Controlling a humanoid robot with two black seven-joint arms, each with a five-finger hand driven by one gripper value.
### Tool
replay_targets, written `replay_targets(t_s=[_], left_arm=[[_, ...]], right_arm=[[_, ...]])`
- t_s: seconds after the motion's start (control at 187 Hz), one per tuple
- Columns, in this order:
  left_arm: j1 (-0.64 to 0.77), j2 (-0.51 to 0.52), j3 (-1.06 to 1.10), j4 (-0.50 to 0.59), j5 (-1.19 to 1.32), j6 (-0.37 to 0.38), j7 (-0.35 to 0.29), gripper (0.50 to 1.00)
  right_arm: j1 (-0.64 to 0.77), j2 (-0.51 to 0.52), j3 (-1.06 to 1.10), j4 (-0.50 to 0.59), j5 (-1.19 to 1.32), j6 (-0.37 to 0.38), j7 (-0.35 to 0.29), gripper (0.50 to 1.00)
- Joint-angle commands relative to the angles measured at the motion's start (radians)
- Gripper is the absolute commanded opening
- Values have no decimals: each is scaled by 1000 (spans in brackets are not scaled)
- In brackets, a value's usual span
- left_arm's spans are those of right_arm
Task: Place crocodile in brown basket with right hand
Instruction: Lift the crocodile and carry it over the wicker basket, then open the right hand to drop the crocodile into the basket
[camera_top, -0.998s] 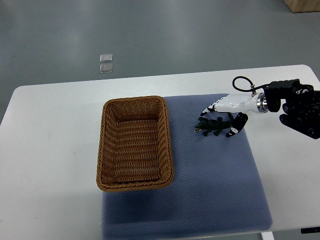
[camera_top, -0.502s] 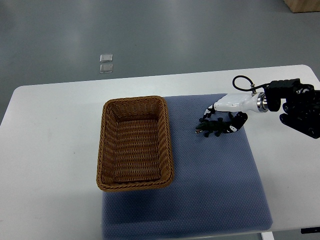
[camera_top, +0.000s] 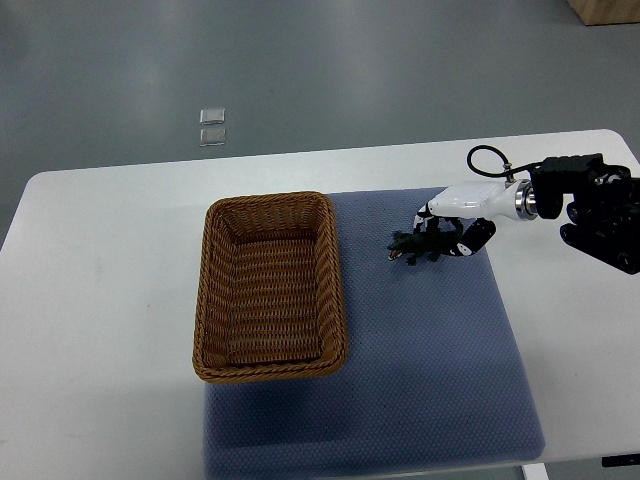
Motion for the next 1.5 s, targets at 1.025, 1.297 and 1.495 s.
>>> replay_targets(t_s=[1.025,1.297,1.495], left_arm=[[0,0,-1,0,0,0,1,1000],[0,0,-1,0,0,0,-1,1000],[0,0,0,0,0,0,-1,1000]], right_arm=[[212,107,126,244,52,-14,51,570],[124,160,162,261,52,-21,51,570],[94,170,162,290,49,-43,51,574]])
